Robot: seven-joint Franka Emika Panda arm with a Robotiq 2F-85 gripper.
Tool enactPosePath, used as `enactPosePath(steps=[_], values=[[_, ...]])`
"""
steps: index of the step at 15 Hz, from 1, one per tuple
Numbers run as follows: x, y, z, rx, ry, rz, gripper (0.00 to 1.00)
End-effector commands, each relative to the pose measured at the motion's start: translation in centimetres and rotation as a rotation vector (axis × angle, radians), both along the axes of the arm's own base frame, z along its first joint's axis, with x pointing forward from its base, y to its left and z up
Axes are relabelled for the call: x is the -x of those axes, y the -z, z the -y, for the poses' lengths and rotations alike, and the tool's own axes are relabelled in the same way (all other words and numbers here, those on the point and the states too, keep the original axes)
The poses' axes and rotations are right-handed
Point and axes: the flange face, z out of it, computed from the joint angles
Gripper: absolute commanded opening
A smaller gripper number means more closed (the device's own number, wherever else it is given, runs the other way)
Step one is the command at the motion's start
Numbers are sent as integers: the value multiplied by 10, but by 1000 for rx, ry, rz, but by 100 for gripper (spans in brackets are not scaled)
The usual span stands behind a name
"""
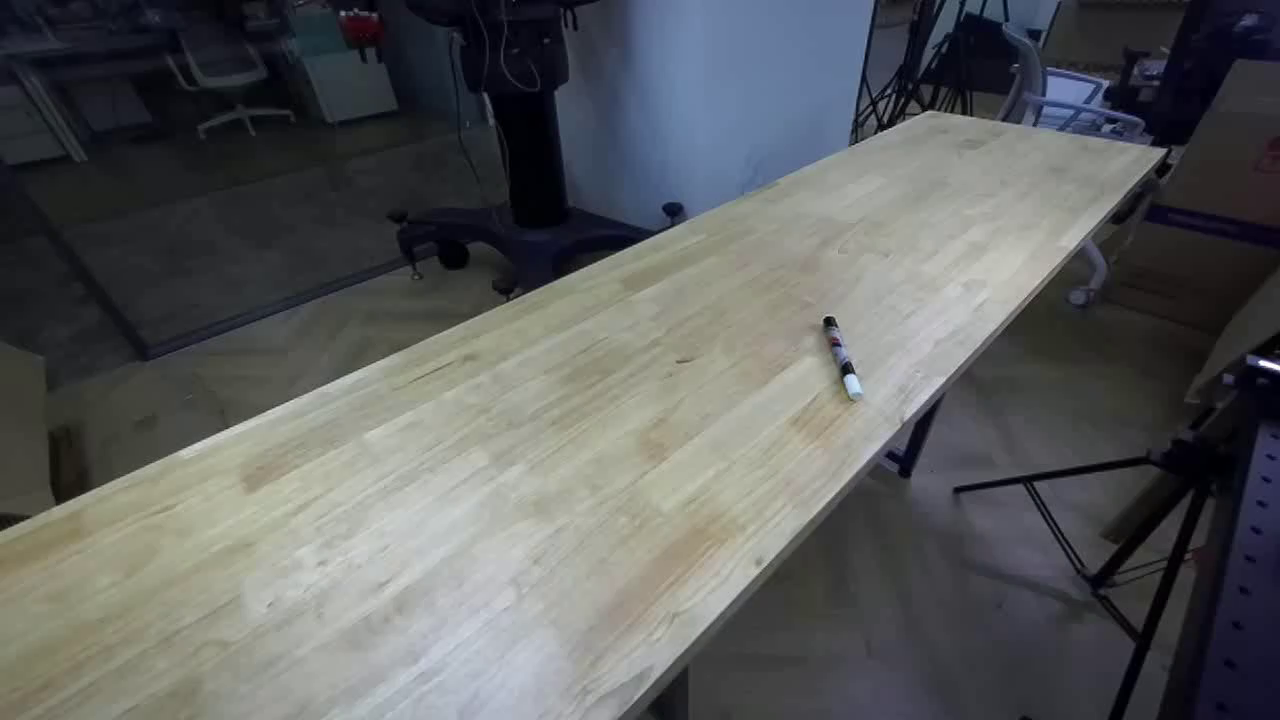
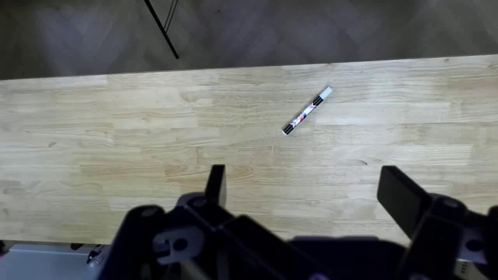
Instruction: Place the marker in the center of the table
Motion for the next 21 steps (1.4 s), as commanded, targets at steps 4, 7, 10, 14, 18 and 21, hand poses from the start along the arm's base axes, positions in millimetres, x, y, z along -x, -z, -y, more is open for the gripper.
enactPosePath(steps=[4,7,10,14,18,21], values=[[-1,-1,0,1,0,3,100],[-1,-1,0,1,0,3,100],[-1,-1,0,1,0,3,100],[-7,1,3,17,45,37,100],[-36,34,19,-27,226,127,100],[-55,84,23,-89,363,121,100]])
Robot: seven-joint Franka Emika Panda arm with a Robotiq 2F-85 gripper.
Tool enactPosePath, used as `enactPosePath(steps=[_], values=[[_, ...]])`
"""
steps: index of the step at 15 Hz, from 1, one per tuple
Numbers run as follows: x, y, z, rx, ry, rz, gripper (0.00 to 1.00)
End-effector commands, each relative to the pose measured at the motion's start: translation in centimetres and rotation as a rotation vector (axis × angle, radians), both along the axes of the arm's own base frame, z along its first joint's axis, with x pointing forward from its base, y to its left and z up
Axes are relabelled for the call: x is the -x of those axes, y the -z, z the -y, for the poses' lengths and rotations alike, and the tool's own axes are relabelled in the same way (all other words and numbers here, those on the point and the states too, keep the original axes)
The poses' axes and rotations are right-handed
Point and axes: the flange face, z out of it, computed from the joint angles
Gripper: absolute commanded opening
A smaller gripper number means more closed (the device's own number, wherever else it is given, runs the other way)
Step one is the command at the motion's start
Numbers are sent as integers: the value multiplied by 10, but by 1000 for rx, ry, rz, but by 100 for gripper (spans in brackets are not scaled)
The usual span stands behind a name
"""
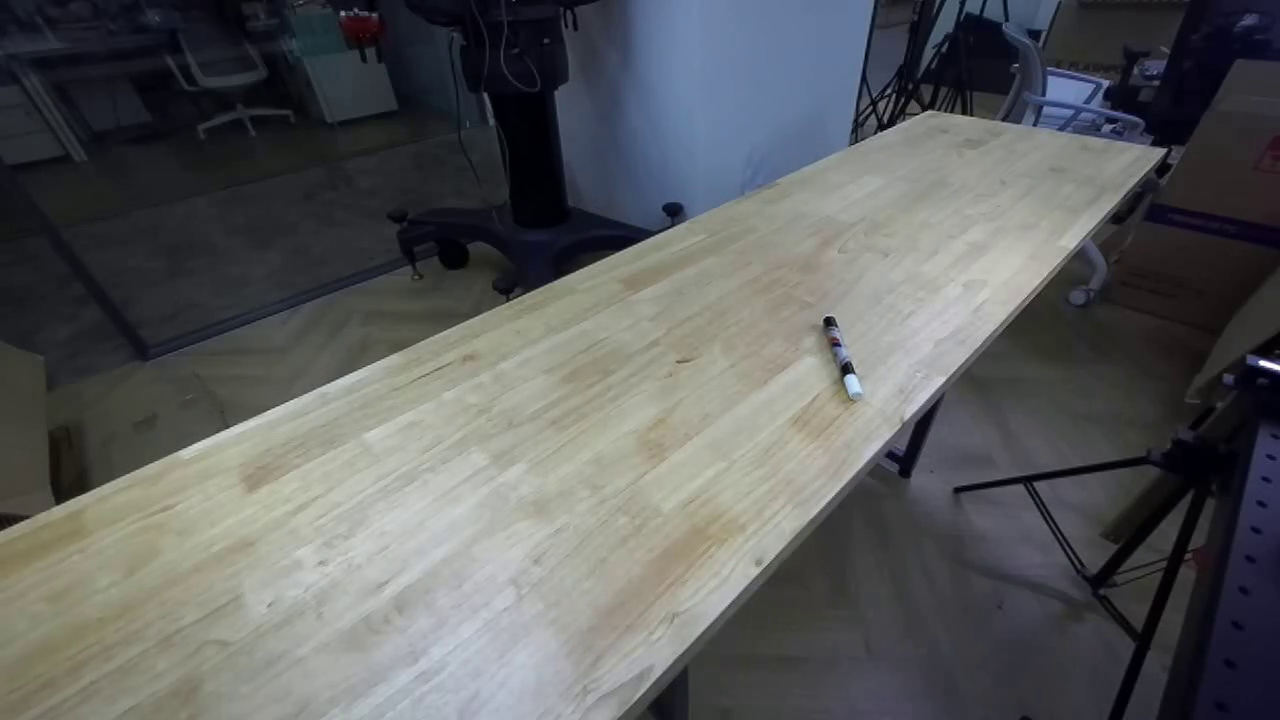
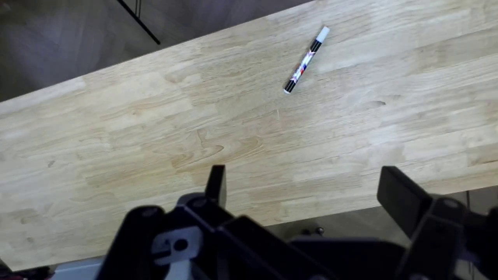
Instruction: Place the marker in the center of the table
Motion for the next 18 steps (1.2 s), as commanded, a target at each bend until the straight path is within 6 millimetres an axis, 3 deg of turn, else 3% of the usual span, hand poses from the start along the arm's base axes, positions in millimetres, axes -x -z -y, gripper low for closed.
enactPosePath(steps=[1,4,8,16,18], values=[[-24,62,4,-85,168,-29,100],[-35,120,-2,-144,235,-98,100],[-44,178,-13,-136,257,-155,100],[-45,193,-12,-116,245,-168,100],[-49,207,-16,-85,293,-121,100]])
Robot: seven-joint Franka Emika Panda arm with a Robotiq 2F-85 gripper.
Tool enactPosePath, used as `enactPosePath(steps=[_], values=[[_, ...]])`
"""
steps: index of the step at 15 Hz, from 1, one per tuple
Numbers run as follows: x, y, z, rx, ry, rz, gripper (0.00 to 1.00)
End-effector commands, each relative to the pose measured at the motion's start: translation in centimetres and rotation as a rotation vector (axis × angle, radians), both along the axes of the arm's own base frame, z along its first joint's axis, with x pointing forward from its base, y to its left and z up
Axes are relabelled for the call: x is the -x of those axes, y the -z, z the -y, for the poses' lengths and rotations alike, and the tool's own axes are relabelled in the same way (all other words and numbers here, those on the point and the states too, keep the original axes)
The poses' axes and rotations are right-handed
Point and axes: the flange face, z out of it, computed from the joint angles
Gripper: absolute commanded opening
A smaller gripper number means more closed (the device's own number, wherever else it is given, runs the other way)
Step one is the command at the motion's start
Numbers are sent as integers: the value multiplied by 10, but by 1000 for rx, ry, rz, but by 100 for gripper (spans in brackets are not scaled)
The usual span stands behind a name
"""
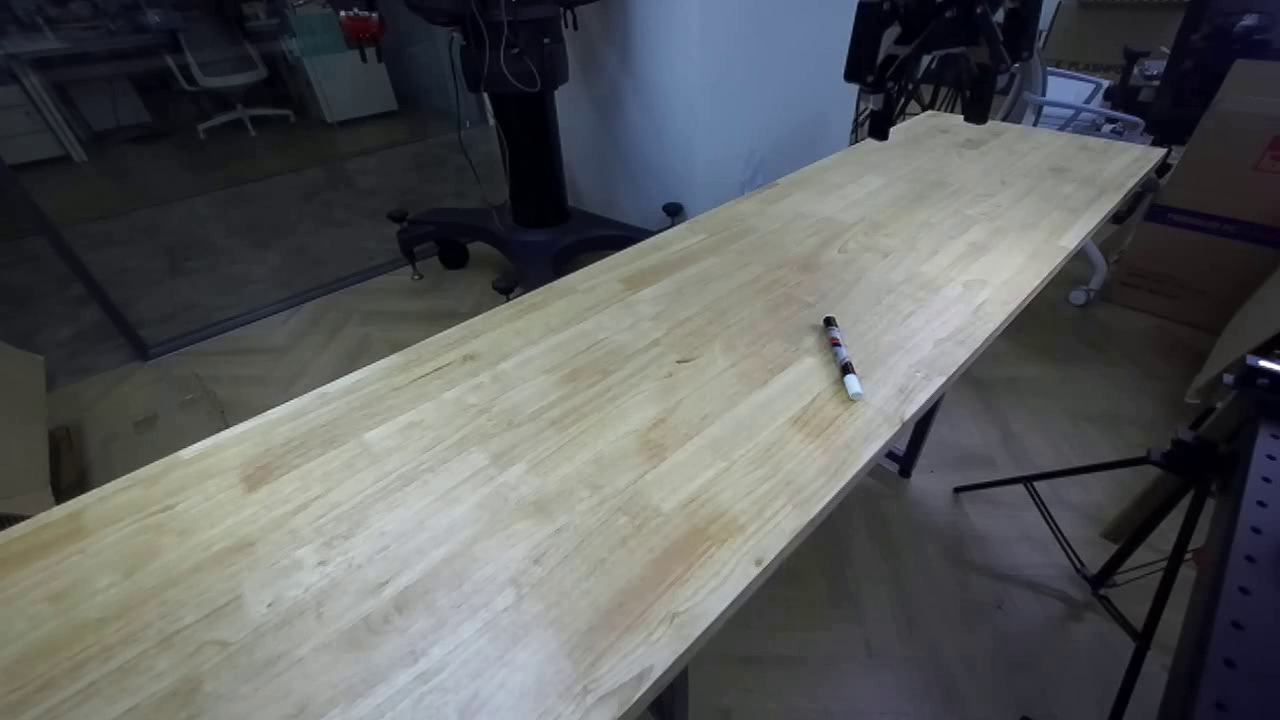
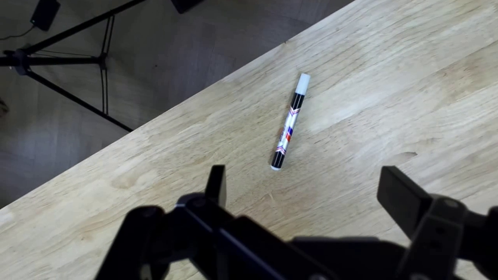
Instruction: Place the marker in the center of the table
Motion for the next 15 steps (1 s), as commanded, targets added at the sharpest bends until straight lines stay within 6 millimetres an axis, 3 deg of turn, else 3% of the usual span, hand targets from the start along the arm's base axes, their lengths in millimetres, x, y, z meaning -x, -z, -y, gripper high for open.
enactPosePath(steps=[1,9,15], values=[[-6,23,-7,60,99,53,100],[-6,119,-18,30,295,107,100],[4,188,-15,-22,378,66,100]])
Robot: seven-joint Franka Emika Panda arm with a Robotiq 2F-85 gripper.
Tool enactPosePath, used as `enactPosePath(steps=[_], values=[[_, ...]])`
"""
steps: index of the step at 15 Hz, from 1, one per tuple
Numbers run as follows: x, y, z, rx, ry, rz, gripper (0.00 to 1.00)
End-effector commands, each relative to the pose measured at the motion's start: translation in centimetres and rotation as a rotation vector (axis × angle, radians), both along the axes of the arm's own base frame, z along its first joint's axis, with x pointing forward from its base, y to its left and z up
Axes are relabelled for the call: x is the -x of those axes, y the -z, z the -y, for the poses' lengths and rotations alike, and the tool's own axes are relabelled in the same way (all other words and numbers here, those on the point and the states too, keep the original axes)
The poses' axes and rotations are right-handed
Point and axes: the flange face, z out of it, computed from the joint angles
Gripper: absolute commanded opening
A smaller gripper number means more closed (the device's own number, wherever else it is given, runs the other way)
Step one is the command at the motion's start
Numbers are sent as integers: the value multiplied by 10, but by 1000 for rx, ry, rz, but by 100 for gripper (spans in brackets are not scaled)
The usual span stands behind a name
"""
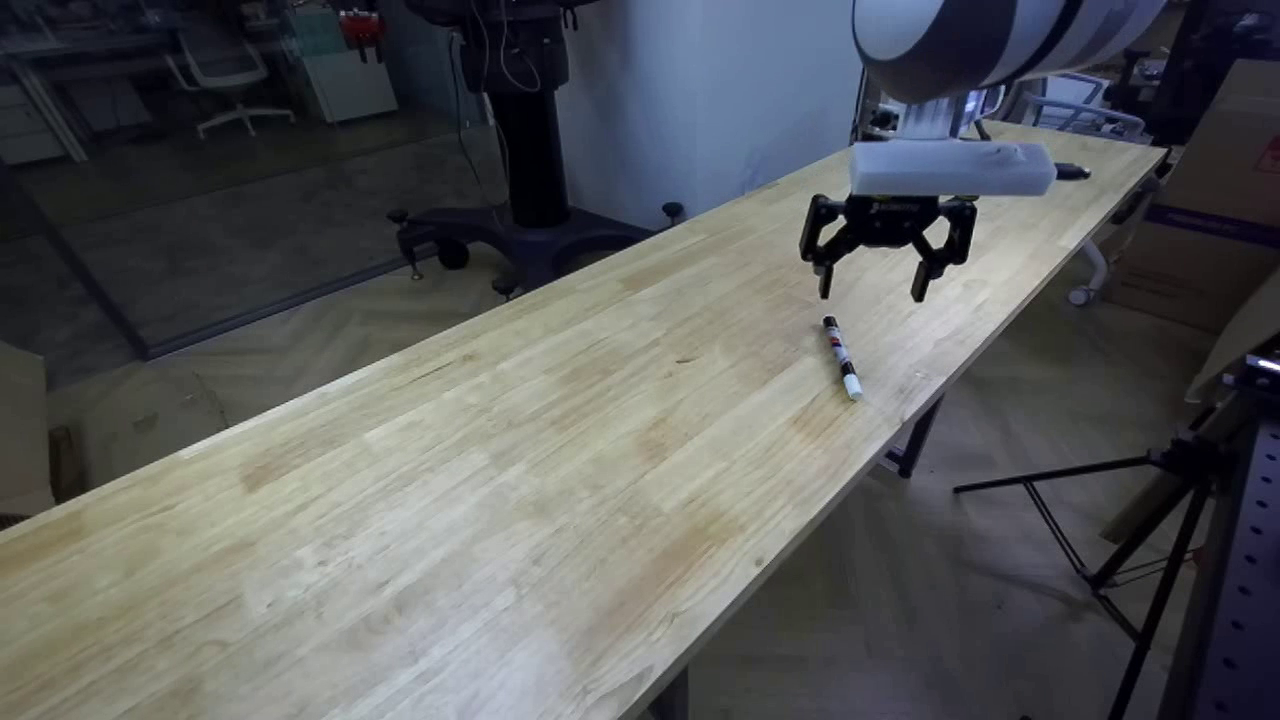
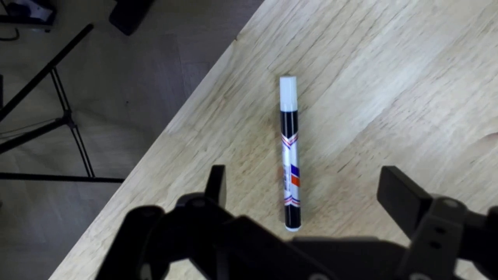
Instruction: Place the marker in the center of the table
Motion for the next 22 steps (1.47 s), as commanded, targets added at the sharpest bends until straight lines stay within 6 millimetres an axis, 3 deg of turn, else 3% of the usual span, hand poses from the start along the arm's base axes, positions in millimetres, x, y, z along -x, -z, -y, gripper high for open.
enactPosePath(steps=[1,11,20,21,22], values=[[1,32,4,-27,38,-9,100],[2,78,30,-69,31,-42,100],[-15,95,49,-65,-16,-44,100],[-17,95,50,-64,-18,-39,75],[-19,95,50,-62,-23,-36,74]])
